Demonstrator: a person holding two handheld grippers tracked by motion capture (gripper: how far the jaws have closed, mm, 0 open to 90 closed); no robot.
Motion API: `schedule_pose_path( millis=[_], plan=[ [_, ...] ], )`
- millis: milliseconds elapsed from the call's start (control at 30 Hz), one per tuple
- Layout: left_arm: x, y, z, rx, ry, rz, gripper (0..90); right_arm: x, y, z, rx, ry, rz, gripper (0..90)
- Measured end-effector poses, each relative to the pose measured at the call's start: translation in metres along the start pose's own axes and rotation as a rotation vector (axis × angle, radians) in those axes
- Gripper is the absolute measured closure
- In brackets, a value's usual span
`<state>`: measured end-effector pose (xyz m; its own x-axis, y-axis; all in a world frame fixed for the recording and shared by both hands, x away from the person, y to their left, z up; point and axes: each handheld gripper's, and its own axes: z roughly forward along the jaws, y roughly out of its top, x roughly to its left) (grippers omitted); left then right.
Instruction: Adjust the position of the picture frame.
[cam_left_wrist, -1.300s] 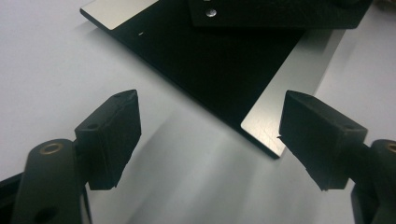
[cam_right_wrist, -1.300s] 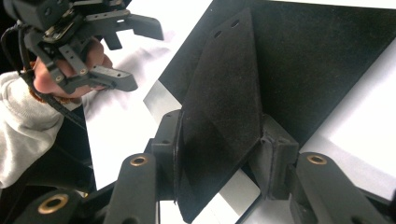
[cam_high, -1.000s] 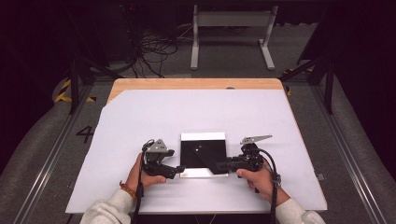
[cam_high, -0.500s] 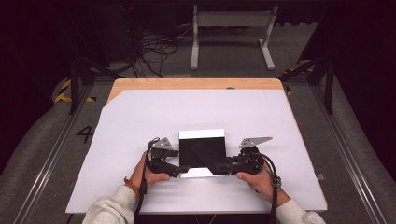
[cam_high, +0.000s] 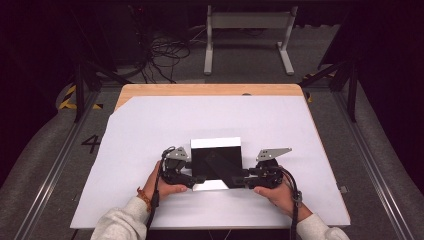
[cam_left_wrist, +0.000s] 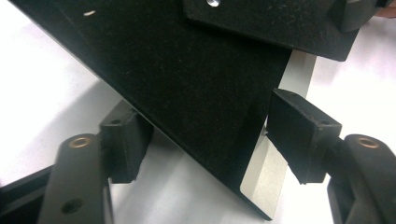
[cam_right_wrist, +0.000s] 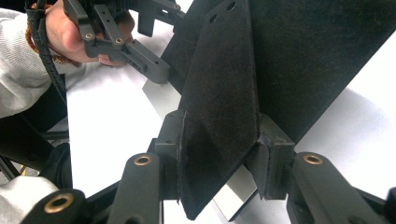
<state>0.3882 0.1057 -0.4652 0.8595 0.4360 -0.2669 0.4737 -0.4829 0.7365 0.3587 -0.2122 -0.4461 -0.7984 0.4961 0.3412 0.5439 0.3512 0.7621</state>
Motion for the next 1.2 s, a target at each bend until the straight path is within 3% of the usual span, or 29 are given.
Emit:
schedule_pose_path(
  millis=[133, 267, 700, 1000, 1200],
  plan=[
    [0.003, -0.001, -0.005, -0.022, -0.011, 0.002, 43.5, -0.001, -0.001, 0.000, -0.001, 0.003, 0.000, 61.9],
    [0.001, 0.001, -0.009, -0.037, 0.009, 0.033, 46.1, 0.000, -0.001, -0.002, -0.013, 0.006, -0.001, 64.4],
    [-0.004, 0.015, -0.016, -0.102, 0.149, 0.125, 56.4, 0.003, 0.004, -0.002, -0.022, -0.088, -0.042, 72.5],
    [-0.009, 0.013, -0.020, -0.112, 0.149, 0.151, 59.8, 0.008, 0.001, -0.003, -0.017, -0.097, -0.068, 74.8],
    [-0.007, 0.012, -0.016, -0.111, 0.118, 0.137, 51.0, 0.009, 0.001, -0.004, -0.010, -0.096, -0.081, 74.6]
  ],
)
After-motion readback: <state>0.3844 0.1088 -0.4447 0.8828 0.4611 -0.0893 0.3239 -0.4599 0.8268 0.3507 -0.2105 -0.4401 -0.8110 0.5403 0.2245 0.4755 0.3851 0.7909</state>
